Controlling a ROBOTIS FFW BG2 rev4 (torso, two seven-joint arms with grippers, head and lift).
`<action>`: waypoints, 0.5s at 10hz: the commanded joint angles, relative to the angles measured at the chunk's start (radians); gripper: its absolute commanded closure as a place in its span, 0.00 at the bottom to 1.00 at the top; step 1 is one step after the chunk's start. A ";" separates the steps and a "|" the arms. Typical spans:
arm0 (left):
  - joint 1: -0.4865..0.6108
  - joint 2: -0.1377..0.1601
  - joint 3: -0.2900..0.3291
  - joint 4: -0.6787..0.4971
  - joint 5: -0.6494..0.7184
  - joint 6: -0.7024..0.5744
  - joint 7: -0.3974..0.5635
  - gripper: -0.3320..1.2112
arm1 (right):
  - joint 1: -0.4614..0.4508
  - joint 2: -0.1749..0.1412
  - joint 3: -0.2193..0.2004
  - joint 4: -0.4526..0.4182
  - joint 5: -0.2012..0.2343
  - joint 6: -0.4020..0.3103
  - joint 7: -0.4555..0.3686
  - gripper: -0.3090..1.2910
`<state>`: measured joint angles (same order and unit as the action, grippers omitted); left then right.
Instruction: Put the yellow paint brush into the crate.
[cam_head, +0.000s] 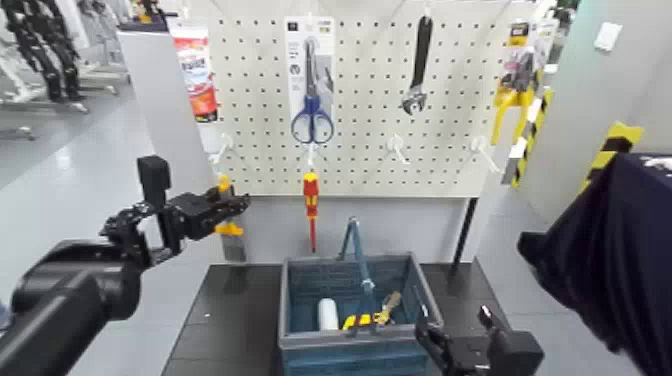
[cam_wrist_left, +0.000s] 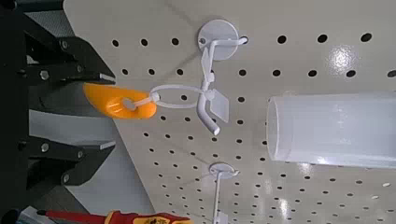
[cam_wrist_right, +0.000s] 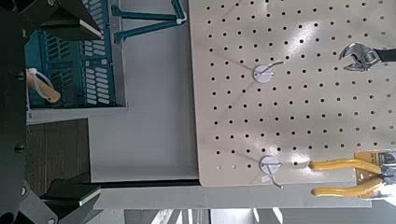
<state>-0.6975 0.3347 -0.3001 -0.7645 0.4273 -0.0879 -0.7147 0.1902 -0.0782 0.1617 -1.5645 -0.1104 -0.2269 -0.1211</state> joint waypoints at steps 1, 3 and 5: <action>0.007 0.000 0.001 -0.006 0.001 0.000 0.001 0.99 | 0.002 0.000 -0.001 0.000 0.000 0.000 0.000 0.28; 0.010 0.000 0.002 -0.016 -0.006 0.002 0.000 0.99 | 0.003 0.000 -0.001 0.000 0.000 0.000 0.000 0.28; 0.015 0.000 0.004 -0.029 -0.007 0.002 -0.003 0.99 | 0.003 0.001 -0.001 0.001 0.000 0.000 0.000 0.28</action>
<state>-0.6846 0.3343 -0.2970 -0.7887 0.4209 -0.0859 -0.7182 0.1933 -0.0769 0.1610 -1.5641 -0.1104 -0.2270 -0.1211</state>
